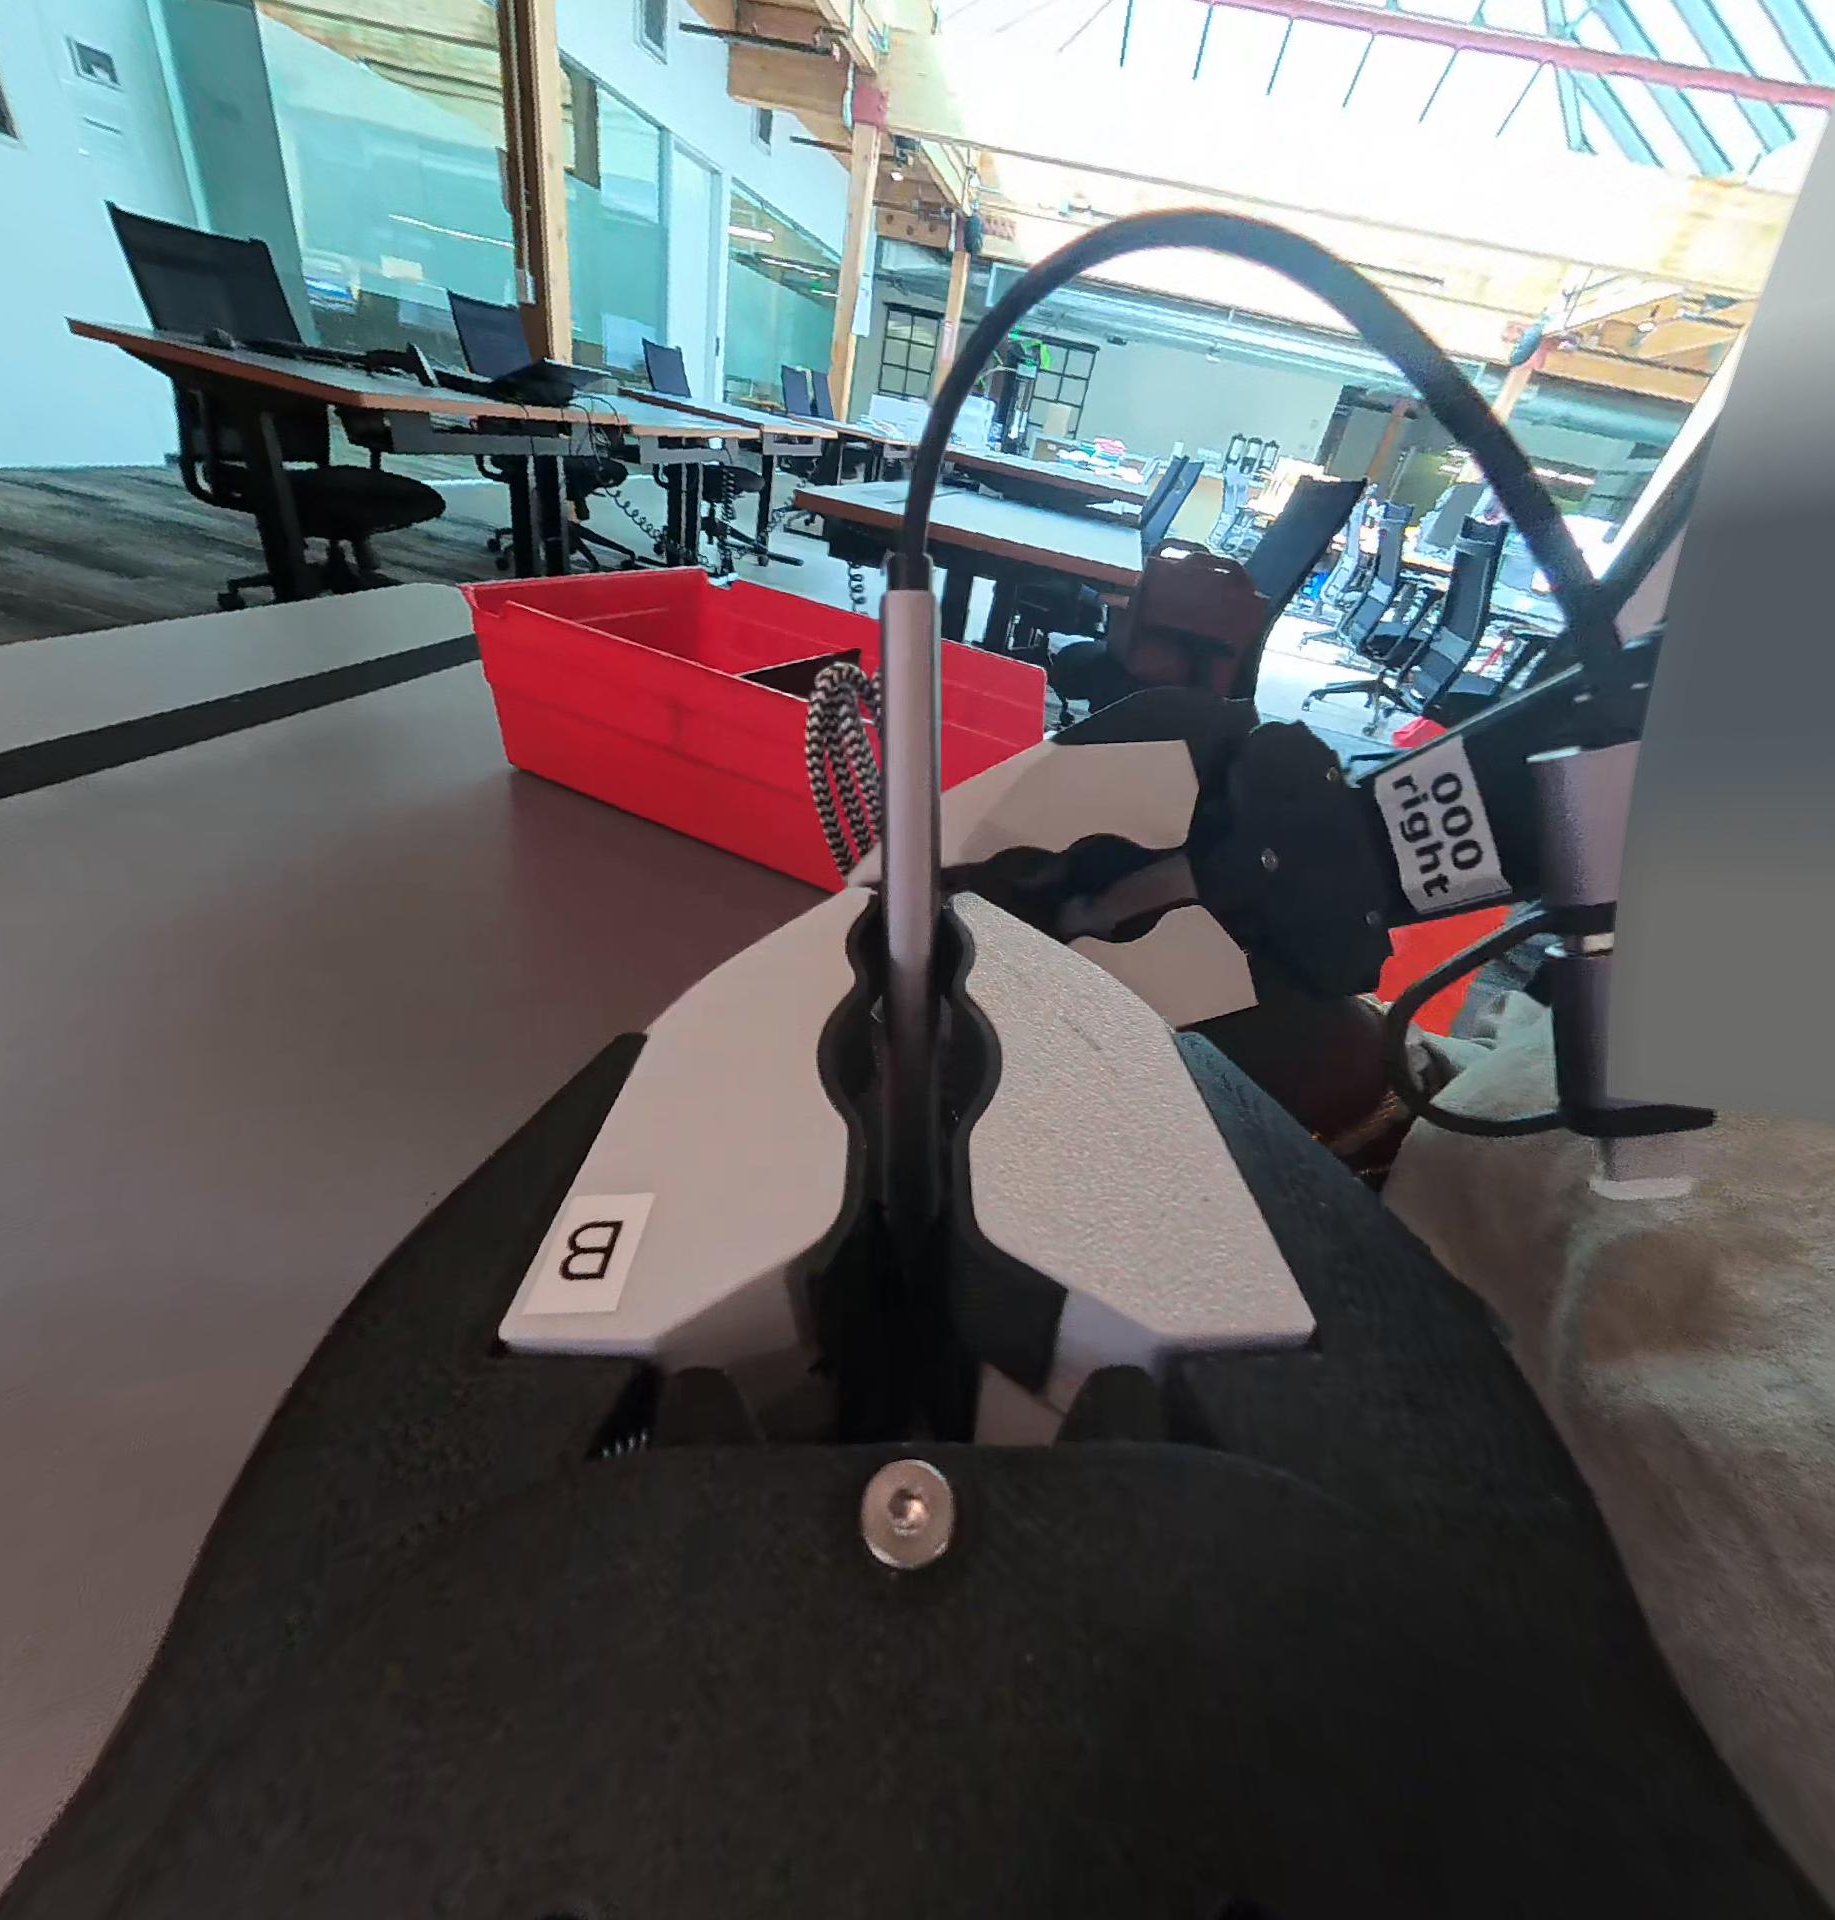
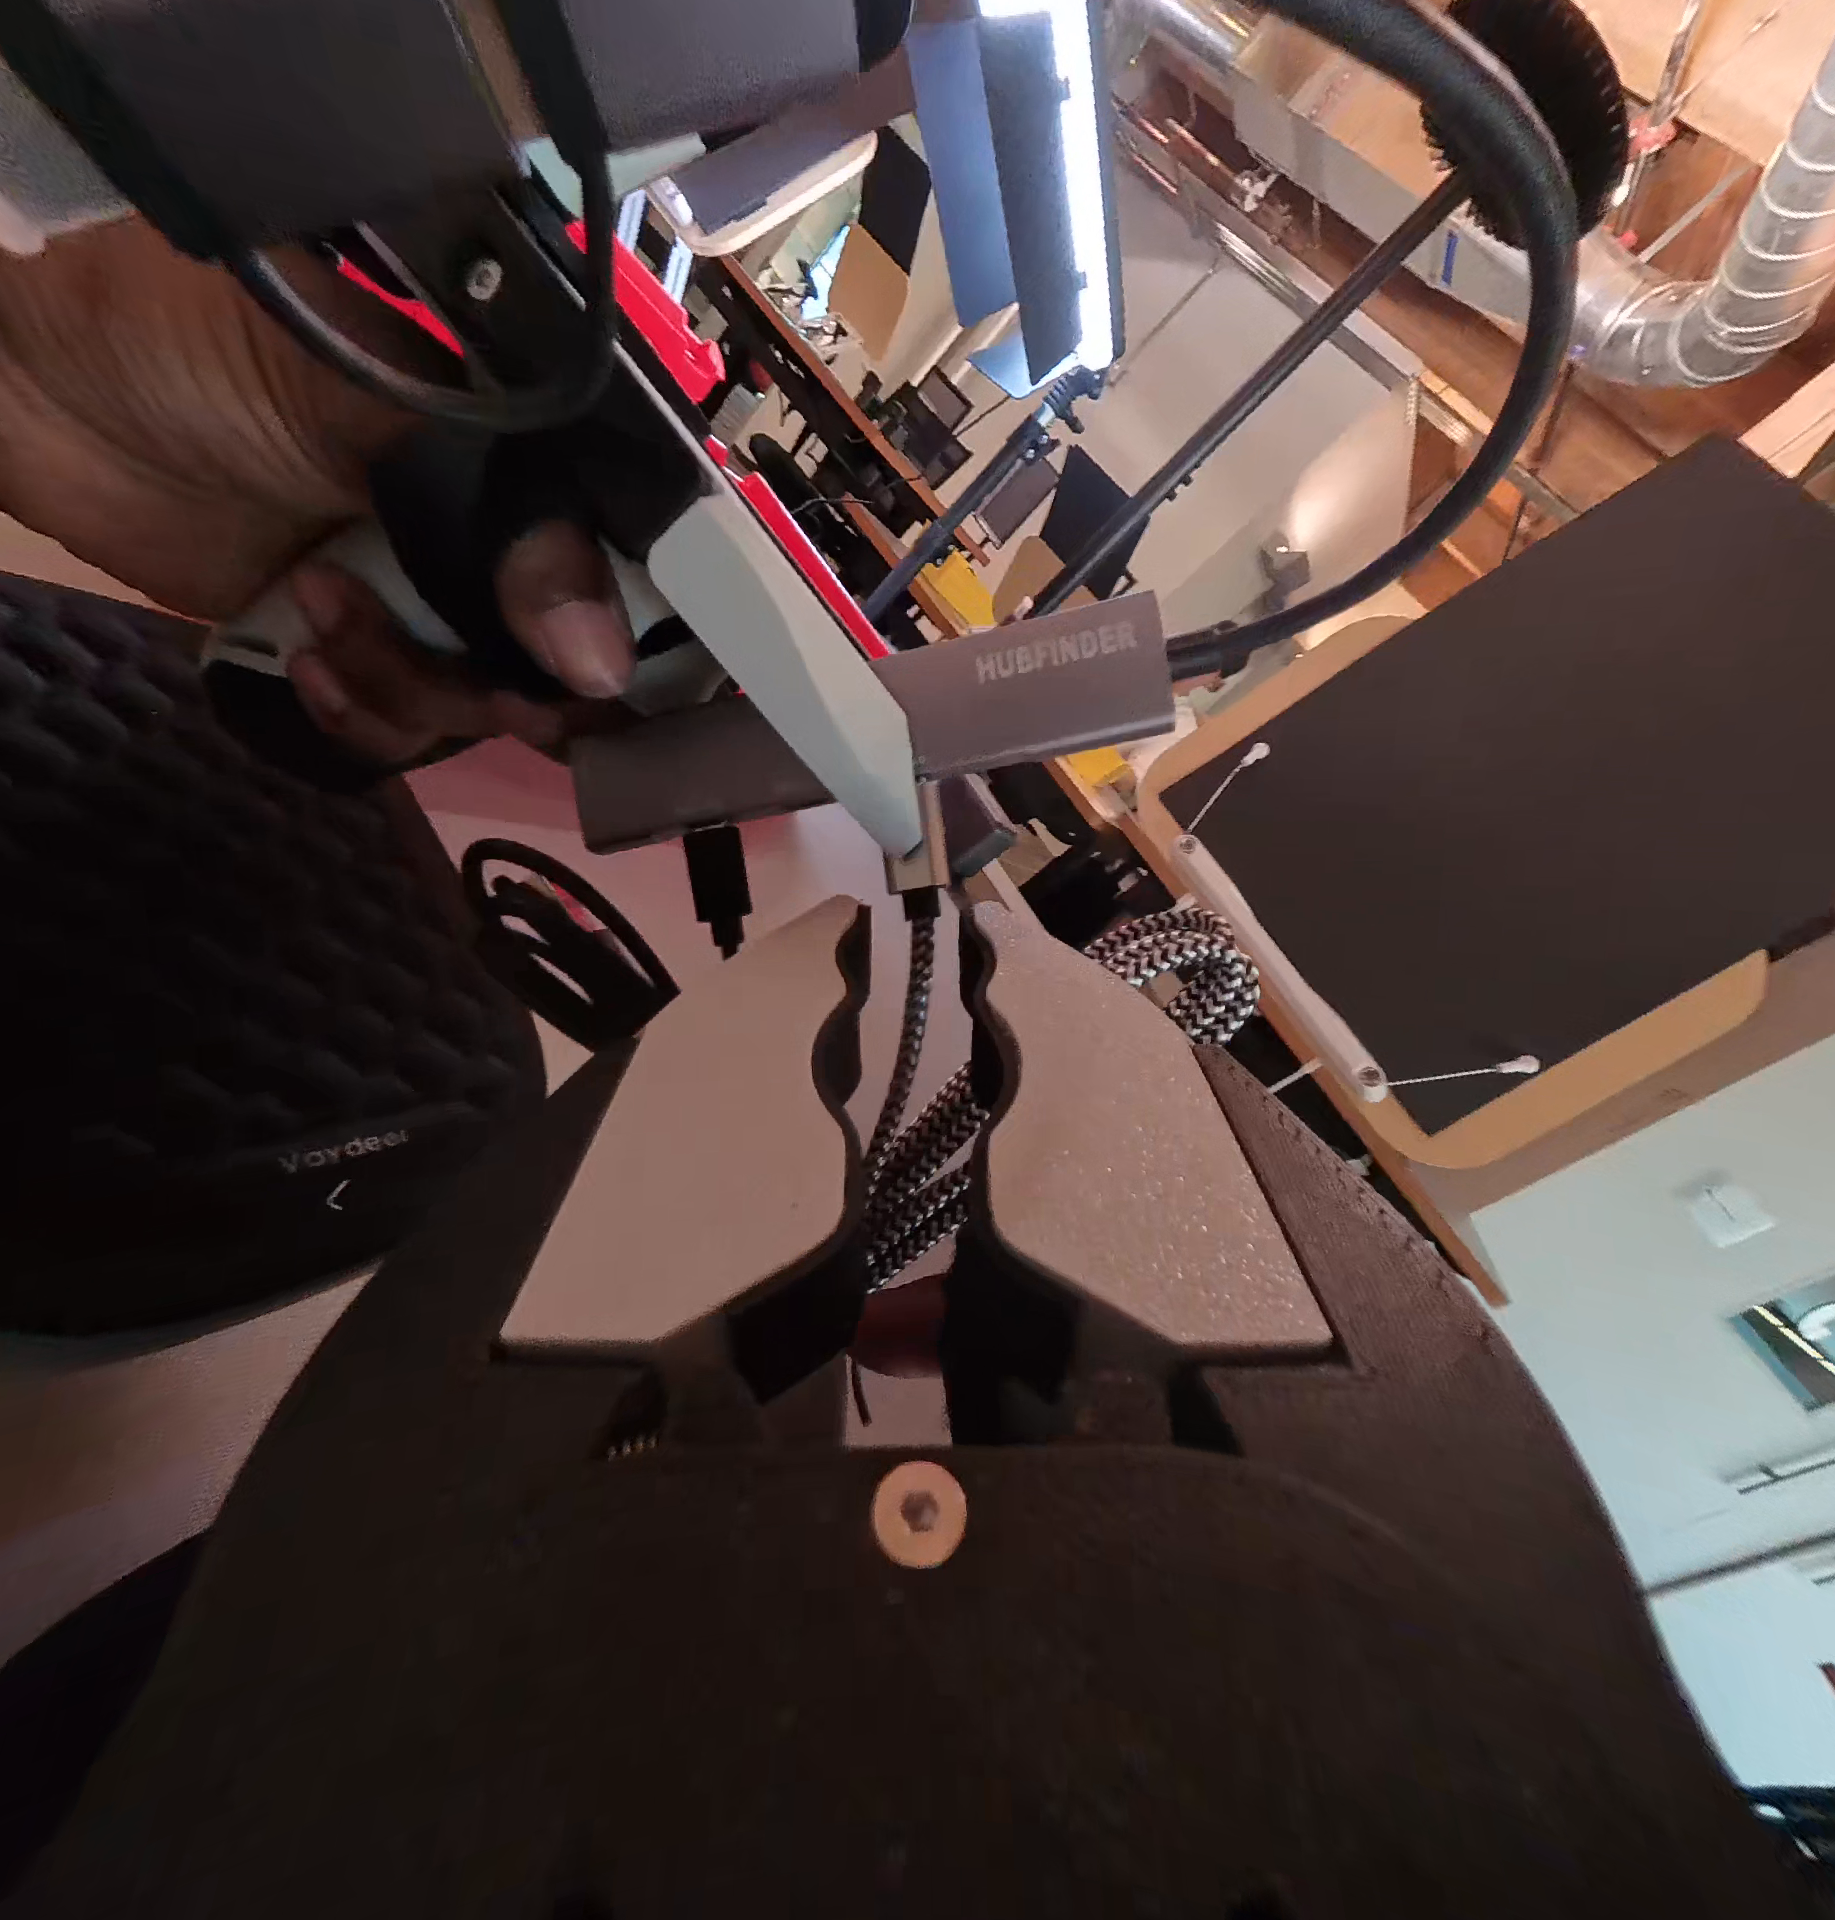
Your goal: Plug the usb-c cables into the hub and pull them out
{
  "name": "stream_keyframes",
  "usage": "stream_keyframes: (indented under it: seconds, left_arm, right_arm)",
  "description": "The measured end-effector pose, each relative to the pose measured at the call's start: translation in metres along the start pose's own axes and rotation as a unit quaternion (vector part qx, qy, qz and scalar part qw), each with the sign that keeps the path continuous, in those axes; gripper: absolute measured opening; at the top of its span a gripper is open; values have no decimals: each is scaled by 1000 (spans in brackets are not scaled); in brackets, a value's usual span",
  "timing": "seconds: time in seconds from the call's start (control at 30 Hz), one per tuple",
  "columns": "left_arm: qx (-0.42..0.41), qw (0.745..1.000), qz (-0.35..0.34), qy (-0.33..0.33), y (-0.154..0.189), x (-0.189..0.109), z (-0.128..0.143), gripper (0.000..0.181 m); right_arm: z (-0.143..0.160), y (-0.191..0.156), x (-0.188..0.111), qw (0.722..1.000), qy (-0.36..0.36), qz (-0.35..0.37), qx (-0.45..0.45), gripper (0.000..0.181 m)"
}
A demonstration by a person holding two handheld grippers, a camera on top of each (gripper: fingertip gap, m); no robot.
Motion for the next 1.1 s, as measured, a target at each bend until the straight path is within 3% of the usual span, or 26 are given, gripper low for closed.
stream_keyframes:
  seconds: [0.27, 0.47, 0.67, 1.1]
  left_arm:
    - [-19, 1000, 9, -15, -3, 3, 9, 7]
    - [-3, 999, 14, 30, -5, -1, 2, 8]
    - [31, 999, -13, 3, -6, -3, 4, 7]
    - [11, 999, -19, -49, -6, -3, 10, 7]
  right_arm:
    - [7, -5, 0, 999, -21, -3, -42, 5]
    - [9, -6, 0, 998, -39, -12, -41, 4]
    - [13, -10, 2, 998, -49, -16, -43, 5]
    - [20, -7, -1, 994, -47, -22, -99, 5]
Point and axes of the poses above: each gripper's, where its closed fingertips meet, x out along the fingers, z out of its underside, y = z × x across the jaws, the point moved 4 cm from there along -x, back along the fingers, and after that the axes turned 13 degrees about z, right-handed, at the moved point
